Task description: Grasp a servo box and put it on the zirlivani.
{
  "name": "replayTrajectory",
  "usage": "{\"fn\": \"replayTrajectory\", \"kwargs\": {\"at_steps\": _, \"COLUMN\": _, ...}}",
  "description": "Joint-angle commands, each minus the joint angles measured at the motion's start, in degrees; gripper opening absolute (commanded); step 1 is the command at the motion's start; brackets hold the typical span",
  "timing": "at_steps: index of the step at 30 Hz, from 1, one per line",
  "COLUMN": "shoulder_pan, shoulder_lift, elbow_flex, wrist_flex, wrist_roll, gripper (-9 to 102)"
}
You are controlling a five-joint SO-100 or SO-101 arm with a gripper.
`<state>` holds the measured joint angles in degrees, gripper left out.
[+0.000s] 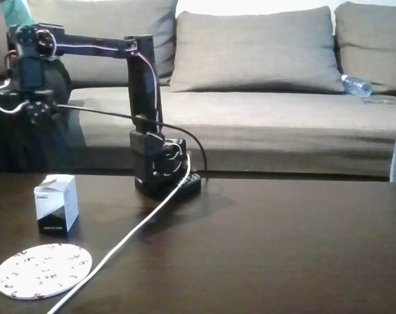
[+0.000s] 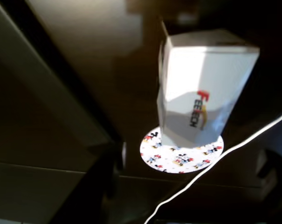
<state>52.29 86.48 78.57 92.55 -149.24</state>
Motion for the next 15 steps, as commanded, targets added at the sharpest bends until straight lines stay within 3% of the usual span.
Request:
{"fn": "replayTrajectory", "kwargs": {"at_steps": 1, "shoulder_pan": 0.3, "shoulder_lift": 0.3, "elbow_flex": -0.2, "wrist_flex": -0.7, "wrist_roll": -0.5, "gripper": 35}}
{"fn": "replayTrajectory", "kwargs": {"at_steps": 15, "shoulder_pan": -0.4, "shoulder_lift": -5.4, "elbow_flex": 0.0, "wrist_flex": -2.2, "wrist_roll": 0.2, "gripper": 35}}
